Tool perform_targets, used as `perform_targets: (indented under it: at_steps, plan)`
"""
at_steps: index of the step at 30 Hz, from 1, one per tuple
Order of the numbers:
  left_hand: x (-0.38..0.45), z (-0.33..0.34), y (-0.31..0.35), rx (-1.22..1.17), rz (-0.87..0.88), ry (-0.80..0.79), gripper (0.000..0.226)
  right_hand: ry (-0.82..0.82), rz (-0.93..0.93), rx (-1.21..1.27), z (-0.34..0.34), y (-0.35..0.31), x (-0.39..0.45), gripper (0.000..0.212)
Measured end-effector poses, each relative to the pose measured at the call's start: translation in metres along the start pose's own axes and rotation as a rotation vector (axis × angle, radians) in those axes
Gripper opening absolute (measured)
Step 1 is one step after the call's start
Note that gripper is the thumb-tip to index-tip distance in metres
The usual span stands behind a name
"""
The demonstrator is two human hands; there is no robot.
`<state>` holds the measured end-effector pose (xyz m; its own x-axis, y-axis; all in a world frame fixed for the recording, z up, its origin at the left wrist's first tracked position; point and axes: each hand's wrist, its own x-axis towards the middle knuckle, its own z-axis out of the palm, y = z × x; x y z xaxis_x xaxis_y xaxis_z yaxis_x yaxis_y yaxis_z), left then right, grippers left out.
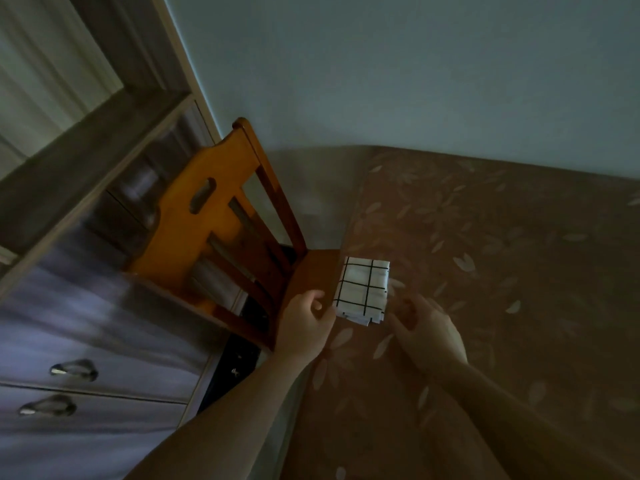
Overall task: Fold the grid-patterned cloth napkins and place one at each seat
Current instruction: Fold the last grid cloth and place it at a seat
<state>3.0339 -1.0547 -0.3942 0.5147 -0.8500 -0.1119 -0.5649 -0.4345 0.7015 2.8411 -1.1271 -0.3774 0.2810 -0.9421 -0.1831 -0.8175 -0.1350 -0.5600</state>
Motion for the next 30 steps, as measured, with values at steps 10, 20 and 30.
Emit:
perform_targets:
  at_steps: [10,20,30]
  plan:
    - [0.011,0.021,0.004,-0.087,0.007,0.018,0.034,-0.020,-0.070,-0.013,0.031,-0.019,0.007,0.055]
    - [0.026,0.026,0.008,-0.070,0.018,0.062,0.032,0.007,-0.079,-0.079,0.031,-0.019,0.028,0.037]
    - [0.021,0.020,0.007,-0.026,-0.022,0.042,0.033,-0.024,-0.094,-0.089,0.034,-0.023,0.029,0.036]
